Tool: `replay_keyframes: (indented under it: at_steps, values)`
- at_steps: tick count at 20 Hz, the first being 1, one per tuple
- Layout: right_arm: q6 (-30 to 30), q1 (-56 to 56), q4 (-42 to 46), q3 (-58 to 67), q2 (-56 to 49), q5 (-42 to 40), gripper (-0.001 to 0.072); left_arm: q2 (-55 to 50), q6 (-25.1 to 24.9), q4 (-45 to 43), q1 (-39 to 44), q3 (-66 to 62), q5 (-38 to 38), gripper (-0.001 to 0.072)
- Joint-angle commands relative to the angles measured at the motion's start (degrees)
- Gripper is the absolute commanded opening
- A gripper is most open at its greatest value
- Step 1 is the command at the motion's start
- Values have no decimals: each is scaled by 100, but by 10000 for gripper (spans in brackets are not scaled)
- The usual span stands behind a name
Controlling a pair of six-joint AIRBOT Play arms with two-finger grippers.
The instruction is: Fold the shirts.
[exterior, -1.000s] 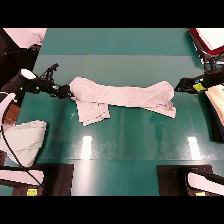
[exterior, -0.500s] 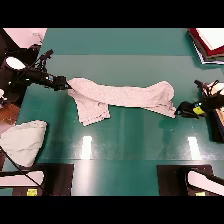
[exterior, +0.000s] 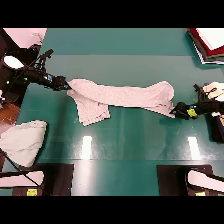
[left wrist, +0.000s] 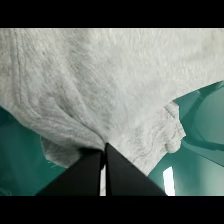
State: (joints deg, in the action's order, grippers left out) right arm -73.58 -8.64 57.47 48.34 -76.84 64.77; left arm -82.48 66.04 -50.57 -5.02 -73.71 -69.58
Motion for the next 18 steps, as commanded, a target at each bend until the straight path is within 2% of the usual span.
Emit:
replay_keyframes:
  at_steps: [1, 2, 5, 7, 13, 18]
  values:
    - [61, 251, 17, 254, -212, 240, 143, 4, -4, 0, 4, -9, -216, 21]
    - [61, 313, 96, 365, -173, 350, 13, 24, -2, -4, 2, -9, -291, 21]
    - [61, 328, 101, 898, 236, 748, 15, 286, 131, -72, -2, -332, -433, 21]
    - [55, 269, 101, 1523, 706, 782, 14, 566, 153, -111, -2, -1014, -544, 21]
    - [-245, 2, 101, 3488, 1812, 48, 14, 1180, 472, -96, -2, -3281, -586, 21]
    - [-243, -4, 116, 4677, 2312, -479, 14, 1650, 911, 7, -2, -4391, -321, 22]
